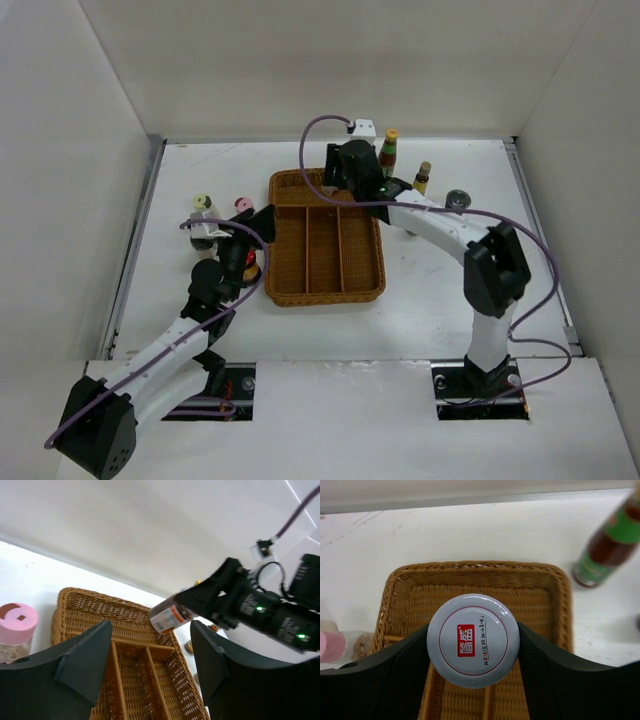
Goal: Organize the condiment bottles
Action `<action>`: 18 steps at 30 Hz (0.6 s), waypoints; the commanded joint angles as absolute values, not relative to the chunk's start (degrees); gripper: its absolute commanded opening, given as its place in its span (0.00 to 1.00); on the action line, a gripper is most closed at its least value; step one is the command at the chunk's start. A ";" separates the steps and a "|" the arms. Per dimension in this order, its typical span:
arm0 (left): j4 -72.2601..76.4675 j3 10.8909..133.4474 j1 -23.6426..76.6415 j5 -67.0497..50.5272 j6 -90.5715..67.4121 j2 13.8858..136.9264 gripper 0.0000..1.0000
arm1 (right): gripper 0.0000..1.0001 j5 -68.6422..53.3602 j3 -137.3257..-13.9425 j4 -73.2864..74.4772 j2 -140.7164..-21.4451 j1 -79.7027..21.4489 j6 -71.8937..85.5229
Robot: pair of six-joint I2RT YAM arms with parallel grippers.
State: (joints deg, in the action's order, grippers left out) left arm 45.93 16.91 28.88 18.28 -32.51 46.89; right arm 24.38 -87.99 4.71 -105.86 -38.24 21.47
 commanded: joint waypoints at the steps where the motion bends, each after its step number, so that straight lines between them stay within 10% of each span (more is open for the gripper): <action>1: 46.41 16.00 27.99 19.07 -34.71 47.28 0.63 | 0.47 20.22 -98.15 -5.45 -110.37 -39.33 20.57; 18: 46.93 15.73 27.11 18.02 -35.59 49.22 0.64 | 0.56 19.51 -114.96 -2.37 -130.60 -44.95 20.22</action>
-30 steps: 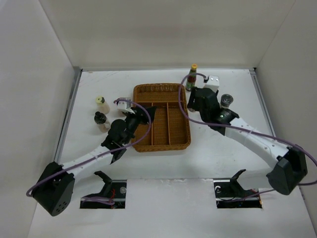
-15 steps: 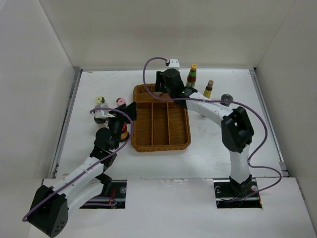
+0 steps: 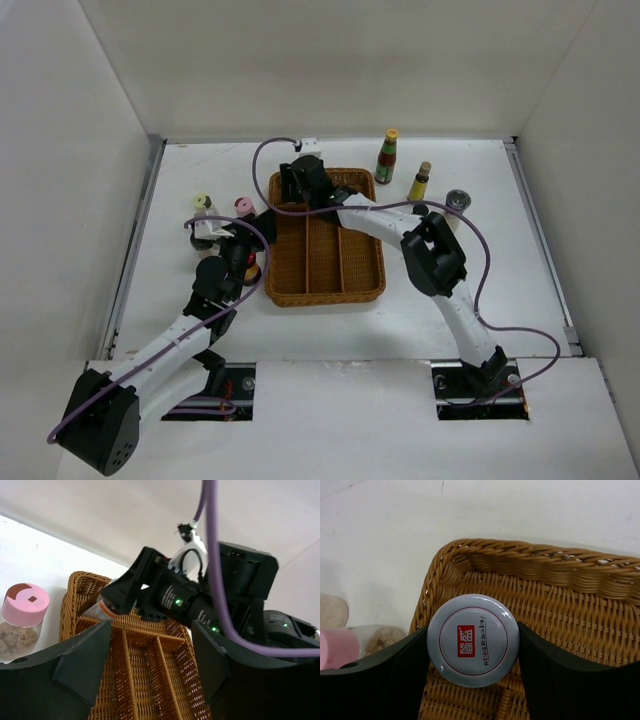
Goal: Organize the condiment bottles
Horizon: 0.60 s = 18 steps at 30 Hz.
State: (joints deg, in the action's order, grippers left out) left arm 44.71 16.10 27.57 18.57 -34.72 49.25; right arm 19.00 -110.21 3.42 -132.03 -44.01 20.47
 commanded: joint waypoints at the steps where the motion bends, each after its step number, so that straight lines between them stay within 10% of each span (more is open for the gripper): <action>1: 46.93 15.73 27.20 17.93 -35.68 49.13 0.64 | 0.58 19.95 -114.87 -2.37 -130.78 -45.13 20.04; 11: 47.46 15.64 26.85 17.84 -36.21 51.06 0.64 | 0.81 18.55 -113.03 -2.46 -128.77 -45.22 20.56; 18: 47.55 15.91 27.02 17.67 -35.95 51.59 0.64 | 0.72 14.68 -103.91 -7.64 -115.86 -40.13 22.06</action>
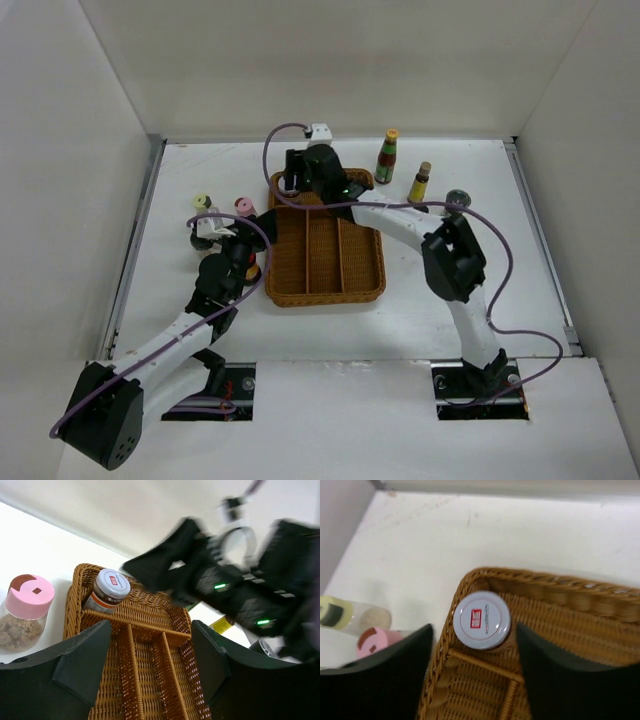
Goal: Organize the condiment bottles
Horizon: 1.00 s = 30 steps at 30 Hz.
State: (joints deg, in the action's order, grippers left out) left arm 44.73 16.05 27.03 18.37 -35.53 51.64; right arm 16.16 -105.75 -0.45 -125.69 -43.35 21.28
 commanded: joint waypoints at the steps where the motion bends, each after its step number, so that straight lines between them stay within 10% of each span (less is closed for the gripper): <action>1: 47.55 15.91 27.11 17.67 -35.95 51.68 0.64 | 0.63 14.59 -102.41 -8.34 -114.10 -39.16 22.06; 6: 47.55 16.35 27.11 17.14 -36.04 52.99 0.65 | 0.22 15.73 -99.05 -5.29 -108.37 -31.09 20.04; 15: 48.34 16.52 27.11 16.35 -36.47 55.02 0.66 | 0.69 23.12 -102.56 0.52 -111.96 -22.38 12.14; 30: 49.57 16.88 26.85 15.73 -36.74 57.48 0.67 | 0.65 18.02 -108.28 6.50 -119.35 -18.41 12.39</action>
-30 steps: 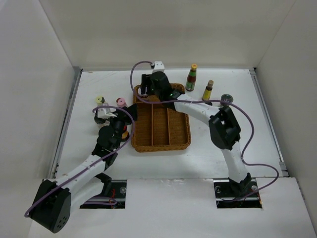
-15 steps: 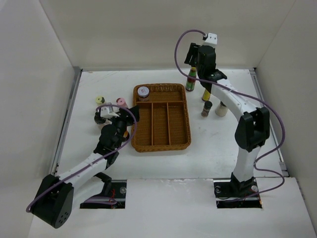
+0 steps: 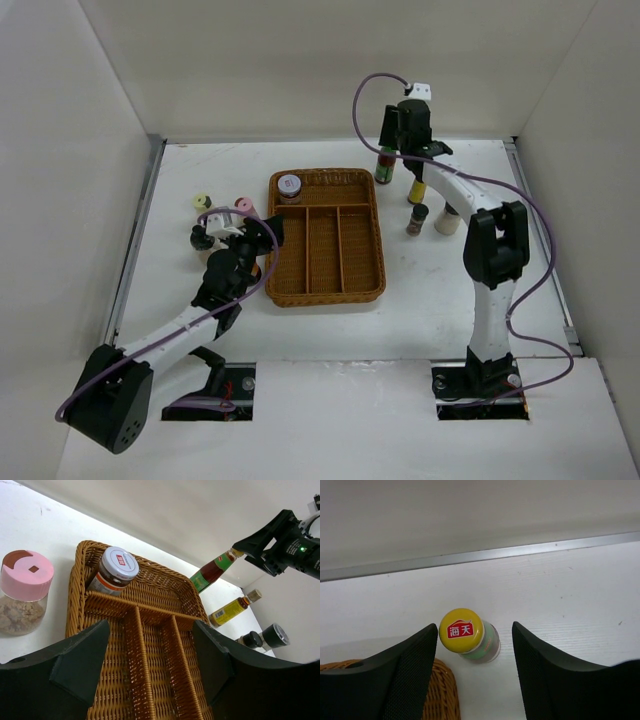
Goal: Organize the condiment bottles
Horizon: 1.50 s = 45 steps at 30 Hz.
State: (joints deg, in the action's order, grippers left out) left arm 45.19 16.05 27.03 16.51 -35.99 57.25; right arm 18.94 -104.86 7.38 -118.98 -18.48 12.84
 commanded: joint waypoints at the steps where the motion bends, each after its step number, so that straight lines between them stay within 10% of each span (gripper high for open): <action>1: 49.66 16.79 26.94 15.65 -36.74 57.57 0.67 | 0.64 17.84 -108.46 6.50 -119.53 -18.41 12.39; 29: 49.66 16.70 26.41 15.29 -36.92 57.48 0.67 | 0.56 17.58 -110.22 7.73 -123.22 -18.59 12.22; 45: 49.83 16.70 26.41 15.03 -37.18 57.92 0.67 | 0.34 23.46 -104.68 -1.75 -113.92 -20.08 6.68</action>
State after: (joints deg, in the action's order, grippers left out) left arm 46.76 16.05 26.63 15.84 -36.49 57.67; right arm 20.18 -104.64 5.54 -121.01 -19.11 9.58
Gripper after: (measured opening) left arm 0.670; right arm 0.440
